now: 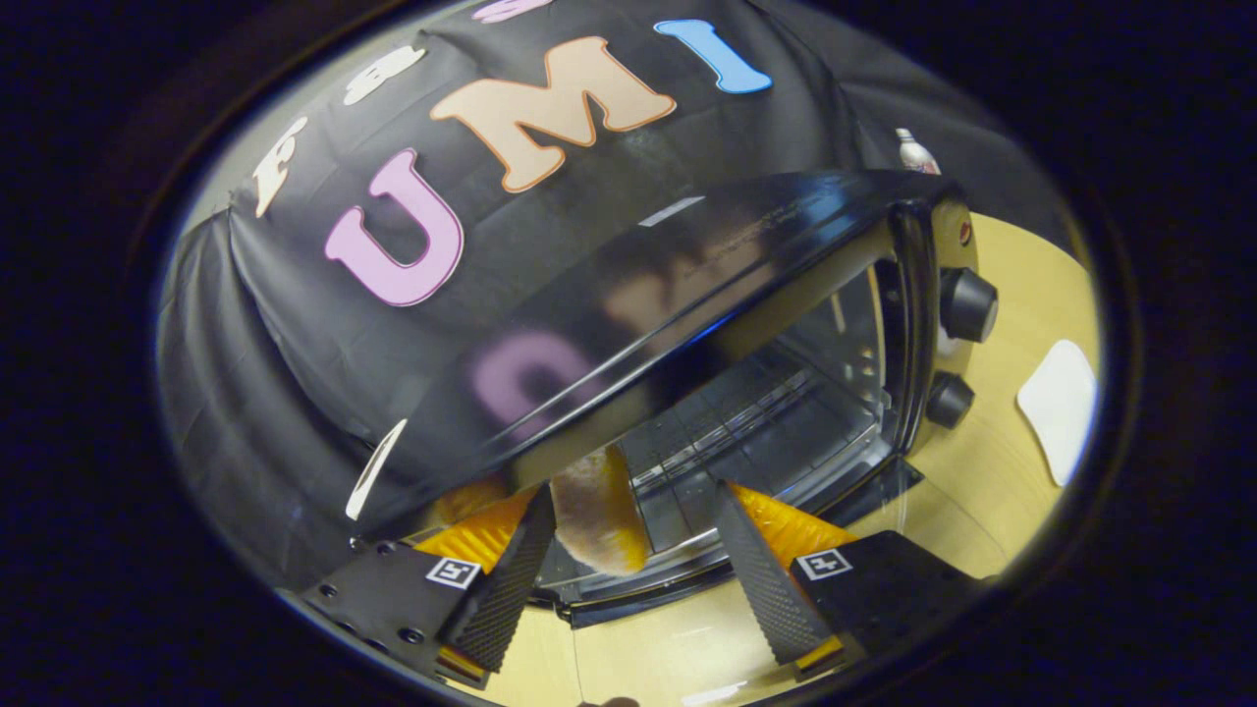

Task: Open the toaster oven, put the food inside, and close the toaster oven door.

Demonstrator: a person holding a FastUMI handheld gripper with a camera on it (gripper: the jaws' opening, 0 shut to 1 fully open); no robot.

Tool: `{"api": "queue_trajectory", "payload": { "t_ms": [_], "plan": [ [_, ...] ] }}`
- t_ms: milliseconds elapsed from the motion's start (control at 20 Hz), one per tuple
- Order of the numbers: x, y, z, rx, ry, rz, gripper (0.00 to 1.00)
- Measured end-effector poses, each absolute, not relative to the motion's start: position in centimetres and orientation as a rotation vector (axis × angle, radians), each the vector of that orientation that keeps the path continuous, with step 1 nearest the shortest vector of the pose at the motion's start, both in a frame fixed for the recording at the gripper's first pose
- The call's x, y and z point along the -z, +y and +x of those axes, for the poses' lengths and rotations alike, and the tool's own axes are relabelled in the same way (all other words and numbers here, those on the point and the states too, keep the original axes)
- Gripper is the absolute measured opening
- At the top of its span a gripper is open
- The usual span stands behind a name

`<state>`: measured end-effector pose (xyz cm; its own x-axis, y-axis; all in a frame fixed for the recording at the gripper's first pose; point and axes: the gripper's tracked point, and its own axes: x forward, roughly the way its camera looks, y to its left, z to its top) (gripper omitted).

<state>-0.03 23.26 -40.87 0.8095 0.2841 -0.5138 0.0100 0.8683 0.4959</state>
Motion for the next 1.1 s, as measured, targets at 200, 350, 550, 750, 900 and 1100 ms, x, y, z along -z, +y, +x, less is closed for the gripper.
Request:
{"api": "queue_trajectory", "payload": {
  "t_ms": [200, 350, 550, 750, 900, 1100],
  "plan": [
    [40.6, 22.4, -2.7, -0.176, 0.622, 0.461, 1.00],
    [39.8, 21.2, -5.0, -0.185, 0.612, 0.437, 1.00],
    [39.3, 19.2, -8.4, -0.178, 0.617, 0.405, 1.00],
    [41.2, 16.6, -12.7, -0.162, 0.659, 0.337, 1.00],
    [42.8, 14.7, -15.3, -0.159, 0.705, 0.266, 1.00],
    [45.3, 12.6, -18.1, -0.162, 0.772, 0.155, 1.00]
  ]
}}
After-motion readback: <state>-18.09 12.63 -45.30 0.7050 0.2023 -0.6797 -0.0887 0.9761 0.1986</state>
